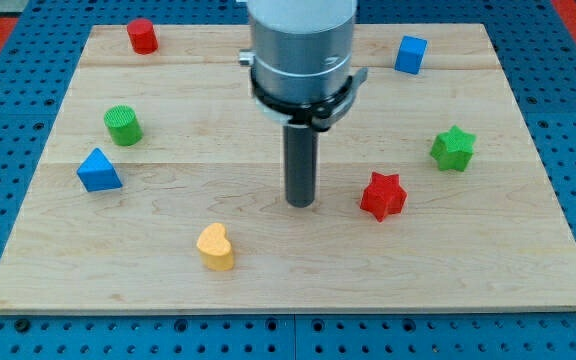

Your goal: Push the red star towards the bottom right

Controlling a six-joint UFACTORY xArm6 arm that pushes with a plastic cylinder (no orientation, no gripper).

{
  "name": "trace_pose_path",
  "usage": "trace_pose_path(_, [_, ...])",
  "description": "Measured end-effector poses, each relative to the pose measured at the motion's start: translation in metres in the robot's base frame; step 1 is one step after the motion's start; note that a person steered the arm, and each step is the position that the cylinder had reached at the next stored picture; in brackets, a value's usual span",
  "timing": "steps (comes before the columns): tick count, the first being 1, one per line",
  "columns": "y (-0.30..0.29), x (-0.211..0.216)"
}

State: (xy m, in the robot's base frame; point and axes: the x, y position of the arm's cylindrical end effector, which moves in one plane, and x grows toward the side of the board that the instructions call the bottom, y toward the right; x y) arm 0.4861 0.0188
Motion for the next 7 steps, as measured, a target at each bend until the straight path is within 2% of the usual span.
trace_pose_path(1, [0.025,-0.031])
trace_pose_path(2, [0.061,-0.008])
trace_pose_path(5, [0.149,0.019])
trace_pose_path(7, [0.172,0.032])
